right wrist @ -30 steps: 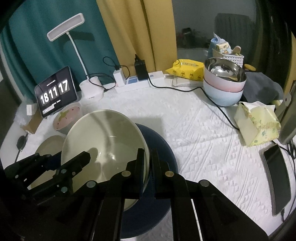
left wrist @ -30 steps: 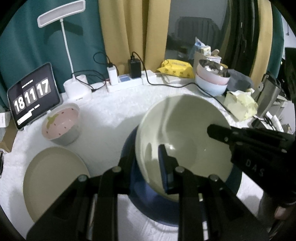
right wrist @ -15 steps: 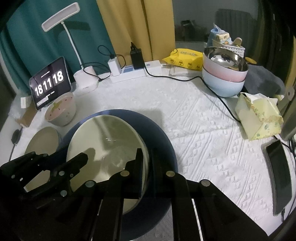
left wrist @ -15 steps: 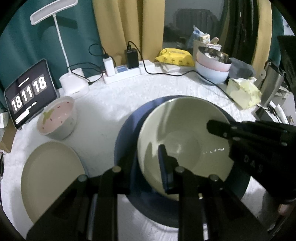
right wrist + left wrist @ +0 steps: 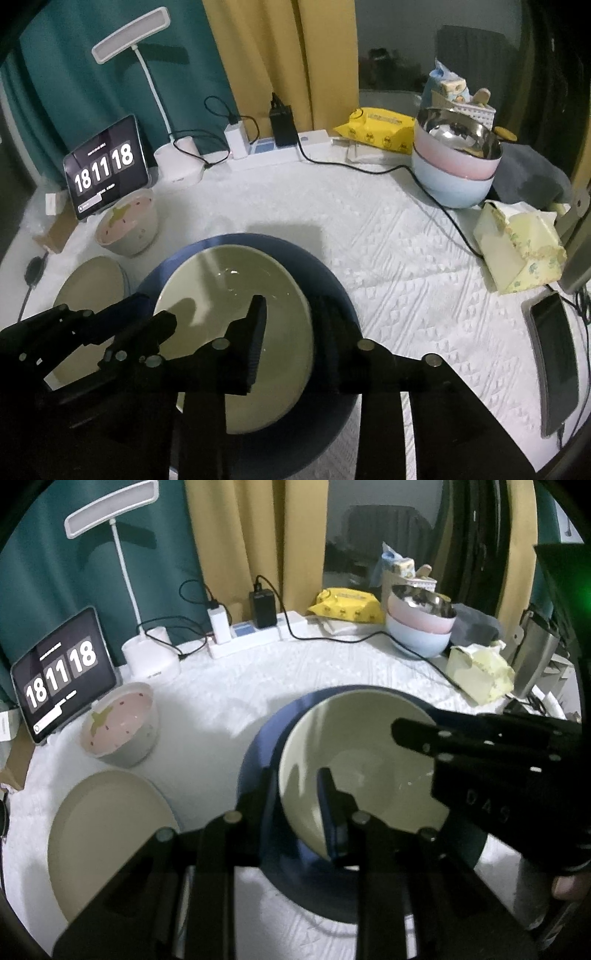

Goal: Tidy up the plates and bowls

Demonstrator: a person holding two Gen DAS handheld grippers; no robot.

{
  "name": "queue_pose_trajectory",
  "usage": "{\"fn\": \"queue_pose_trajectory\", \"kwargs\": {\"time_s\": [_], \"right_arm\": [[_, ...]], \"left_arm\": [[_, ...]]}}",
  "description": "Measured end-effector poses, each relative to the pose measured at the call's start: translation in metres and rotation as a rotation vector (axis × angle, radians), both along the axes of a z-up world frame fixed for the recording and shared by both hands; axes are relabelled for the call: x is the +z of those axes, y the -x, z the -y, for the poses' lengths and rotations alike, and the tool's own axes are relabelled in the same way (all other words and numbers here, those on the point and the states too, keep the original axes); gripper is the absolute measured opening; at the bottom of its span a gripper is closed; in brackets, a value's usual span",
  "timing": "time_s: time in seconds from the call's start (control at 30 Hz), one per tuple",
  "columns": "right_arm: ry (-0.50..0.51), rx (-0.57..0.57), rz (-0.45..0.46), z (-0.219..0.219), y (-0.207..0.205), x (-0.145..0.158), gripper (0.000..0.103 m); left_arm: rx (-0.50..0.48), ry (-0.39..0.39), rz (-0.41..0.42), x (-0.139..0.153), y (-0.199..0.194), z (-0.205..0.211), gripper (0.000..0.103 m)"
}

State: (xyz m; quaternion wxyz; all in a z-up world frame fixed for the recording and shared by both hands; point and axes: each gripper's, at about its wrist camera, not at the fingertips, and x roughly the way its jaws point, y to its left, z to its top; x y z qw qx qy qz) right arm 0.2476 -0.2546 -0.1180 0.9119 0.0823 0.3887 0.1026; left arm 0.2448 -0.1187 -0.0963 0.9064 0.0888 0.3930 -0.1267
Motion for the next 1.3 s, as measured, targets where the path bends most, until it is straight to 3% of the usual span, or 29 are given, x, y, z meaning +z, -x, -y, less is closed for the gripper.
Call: {"fn": "queue_pose_trajectory", "kwargs": {"time_s": [0.47,0.8,1.3], "right_arm": [[0.057,-0.058,0.057,0.000,0.004,0.027,0.033],[0.078,-0.074,0.079,-0.009,-0.007,0.030,0.033],[0.162,-0.107,0.013,-0.018,-0.035,0.000,0.033]], "left_arm": [[0.025,0.045,0.048,0.022,0.004,-0.024,0.025],[0.066,0.069,0.063,0.028,-0.002,-0.048,0.025],[0.072,0.071,0.041,0.021,-0.016,-0.054,0.025]]}}
